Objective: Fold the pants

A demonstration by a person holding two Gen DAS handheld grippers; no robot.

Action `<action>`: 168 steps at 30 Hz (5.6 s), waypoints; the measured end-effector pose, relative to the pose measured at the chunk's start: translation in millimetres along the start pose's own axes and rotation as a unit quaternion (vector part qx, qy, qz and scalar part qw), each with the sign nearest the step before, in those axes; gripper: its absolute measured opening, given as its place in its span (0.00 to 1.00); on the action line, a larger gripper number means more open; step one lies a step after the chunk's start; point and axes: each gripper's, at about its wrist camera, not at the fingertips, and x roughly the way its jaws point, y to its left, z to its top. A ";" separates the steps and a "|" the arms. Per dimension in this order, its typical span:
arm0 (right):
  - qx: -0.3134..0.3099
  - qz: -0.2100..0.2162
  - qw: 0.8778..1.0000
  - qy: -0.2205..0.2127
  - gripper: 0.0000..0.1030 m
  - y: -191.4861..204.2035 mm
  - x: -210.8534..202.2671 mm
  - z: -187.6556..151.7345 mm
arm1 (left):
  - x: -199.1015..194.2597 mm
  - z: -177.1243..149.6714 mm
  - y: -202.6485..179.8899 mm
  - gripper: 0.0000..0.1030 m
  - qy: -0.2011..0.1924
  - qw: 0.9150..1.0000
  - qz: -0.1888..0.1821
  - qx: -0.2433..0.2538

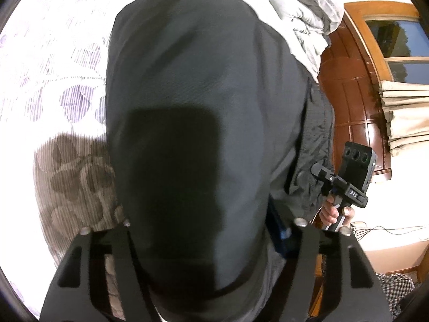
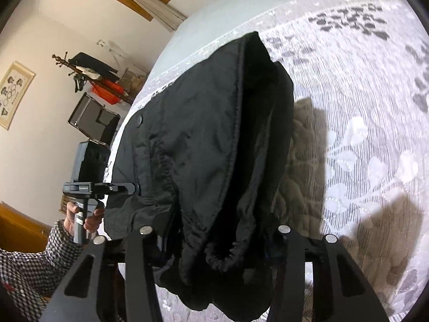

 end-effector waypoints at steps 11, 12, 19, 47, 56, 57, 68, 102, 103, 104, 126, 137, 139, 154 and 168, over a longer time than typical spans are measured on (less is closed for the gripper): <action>-0.038 -0.024 0.998 -0.034 0.43 25.6 -16.0 14.0 | -12.6 1.5 -13.6 0.29 -0.052 0.997 -0.045 0.024; -0.040 -0.023 0.998 -0.037 0.42 26.4 -16.3 15.6 | -14.1 3.4 -18.8 0.29 -0.059 0.997 -0.045 0.031; -0.068 -0.025 0.995 -0.068 0.42 37.4 -29.0 43.3 | -28.9 29.9 -33.5 0.29 -0.096 0.993 -0.049 0.051; 0.013 -0.106 0.993 -0.056 0.73 -21.1 26.6 88.9 | -37.5 85.4 22.7 0.88 -0.132 0.984 0.110 0.039; -0.031 -0.219 0.970 -0.098 0.87 7.0 -7.1 56.4 | -66.9 44.8 -14.0 0.92 -0.183 0.952 0.236 0.067; -0.033 -0.234 0.966 -0.103 0.87 12.2 -9.9 50.7 | -69.3 39.6 -20.0 0.92 -0.190 0.947 0.249 0.071; -0.017 -0.250 0.959 -0.130 0.92 67.7 -30.2 20.5 | -77.7 -1.7 -78.3 0.93 -0.204 0.924 0.308 0.098; -0.087 -0.266 0.946 -0.162 0.96 174.3 -69.2 -32.4 | -118.4 -85.9 -164.0 0.95 -0.275 0.881 0.360 0.134; -0.087 -0.267 0.946 -0.162 0.96 173.7 -68.6 -32.2 | -117.9 -85.9 -163.2 0.95 -0.275 0.882 0.359 0.133; -0.087 -0.268 0.946 -0.162 0.96 172.9 -67.7 -32.1 | -117.0 -85.5 -162.5 0.95 -0.274 0.883 0.358 0.133; -0.081 -0.271 0.947 -0.155 0.96 167.0 -62.1 -32.8 | -106.0 -82.3 -151.3 0.95 -0.258 0.885 0.365 0.128; -0.080 -0.272 0.947 -0.154 0.96 165.8 -61.1 -33.0 | -102.1 -81.1 -149.3 0.95 -0.254 0.888 0.362 0.128; -0.080 -0.273 0.946 -0.154 0.96 165.5 -60.9 -33.1 | -102.0 -80.8 -149.2 0.95 -0.253 0.888 0.362 0.129; -0.079 -0.273 0.947 -0.150 0.96 162.5 -58.2 -32.3 | -101.3 -80.6 -149.2 0.95 -0.252 0.888 0.363 0.130; -0.081 -0.274 0.947 -0.147 0.96 159.7 -56.2 -30.2 | -99.3 -78.3 -147.9 0.95 -0.249 0.889 0.361 0.131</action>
